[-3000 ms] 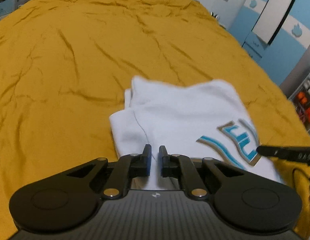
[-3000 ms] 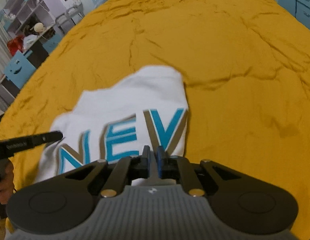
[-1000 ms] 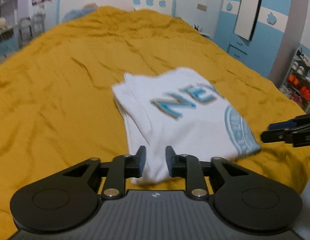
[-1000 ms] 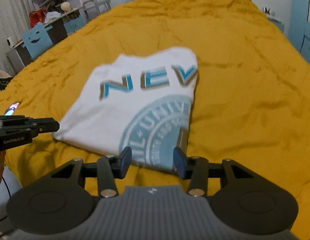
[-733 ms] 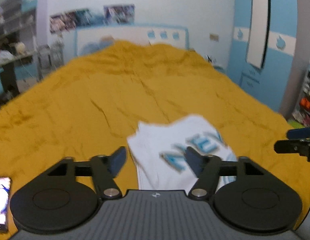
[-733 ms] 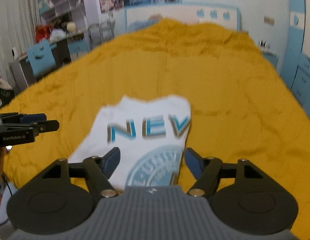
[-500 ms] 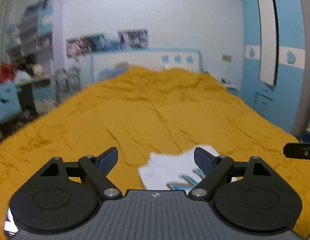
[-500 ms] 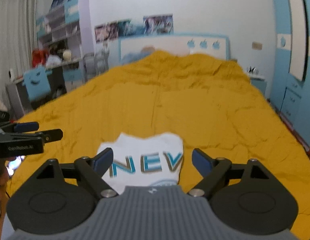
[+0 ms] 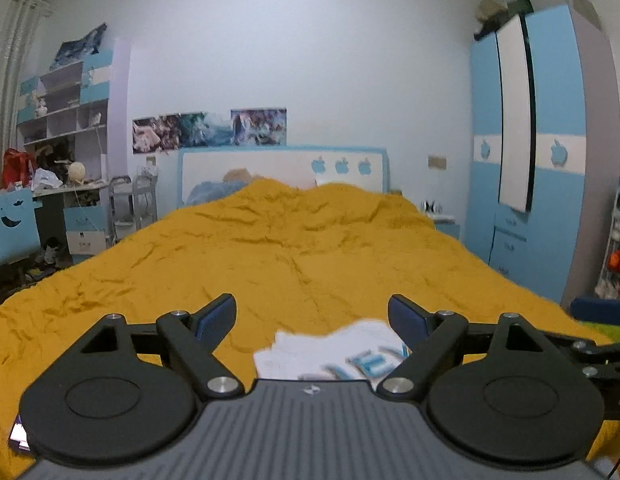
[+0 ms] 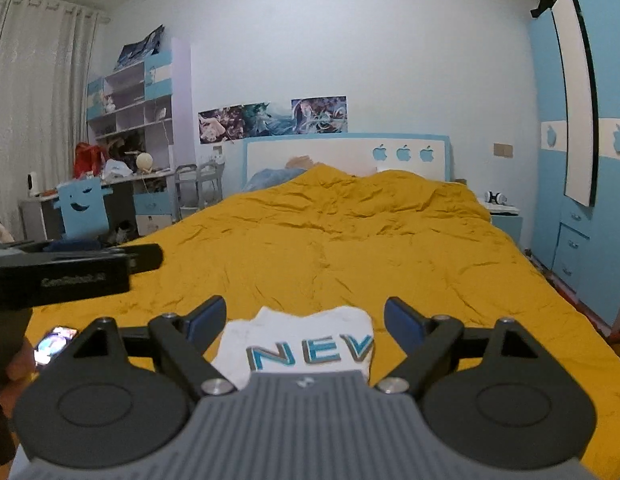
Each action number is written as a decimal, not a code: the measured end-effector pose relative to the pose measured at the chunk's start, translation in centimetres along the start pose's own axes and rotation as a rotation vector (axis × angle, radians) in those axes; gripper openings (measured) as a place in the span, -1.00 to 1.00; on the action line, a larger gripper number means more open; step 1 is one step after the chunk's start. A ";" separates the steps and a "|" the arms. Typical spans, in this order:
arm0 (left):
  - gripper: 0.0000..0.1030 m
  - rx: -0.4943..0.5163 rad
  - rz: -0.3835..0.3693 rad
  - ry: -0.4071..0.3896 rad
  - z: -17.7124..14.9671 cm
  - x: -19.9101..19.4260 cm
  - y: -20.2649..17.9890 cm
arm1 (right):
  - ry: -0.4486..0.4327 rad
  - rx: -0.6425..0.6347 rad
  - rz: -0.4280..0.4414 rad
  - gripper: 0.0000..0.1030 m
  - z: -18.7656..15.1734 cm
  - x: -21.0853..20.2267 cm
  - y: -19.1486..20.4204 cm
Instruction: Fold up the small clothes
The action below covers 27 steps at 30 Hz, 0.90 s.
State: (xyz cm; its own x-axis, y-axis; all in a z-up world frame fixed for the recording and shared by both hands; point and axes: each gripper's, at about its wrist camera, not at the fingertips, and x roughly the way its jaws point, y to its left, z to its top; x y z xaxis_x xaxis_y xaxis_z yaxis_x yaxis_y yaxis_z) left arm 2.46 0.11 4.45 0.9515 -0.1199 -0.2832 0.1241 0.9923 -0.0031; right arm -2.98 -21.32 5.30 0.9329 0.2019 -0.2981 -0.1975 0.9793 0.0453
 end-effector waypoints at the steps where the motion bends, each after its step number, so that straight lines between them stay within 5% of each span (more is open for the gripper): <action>1: 0.94 0.004 0.007 0.020 -0.4 0.0 -0.1 | 0.009 0.006 -0.008 0.59 -0.4 -0.2 0.2; 7: 0.94 -0.025 0.071 0.154 -3.2 0.4 0.0 | 0.100 0.032 -0.054 0.59 -3.8 -0.6 0.6; 13: 0.94 -0.002 0.049 0.270 -6.2 1.1 -0.5 | 0.220 0.060 -0.075 0.59 -7.4 1.2 0.5; 27: 0.94 -0.024 0.039 0.333 -8.3 0.5 -0.8 | 0.305 0.061 -0.077 0.59 -9.2 3.3 0.6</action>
State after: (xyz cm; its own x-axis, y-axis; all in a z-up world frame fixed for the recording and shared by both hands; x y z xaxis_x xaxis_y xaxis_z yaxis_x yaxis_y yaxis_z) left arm 0.45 -0.51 -3.68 0.8108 -0.0686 -0.5813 0.0788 0.9969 -0.0078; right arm -2.81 -20.17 -4.42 0.8092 0.1219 -0.5748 -0.1026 0.9925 0.0659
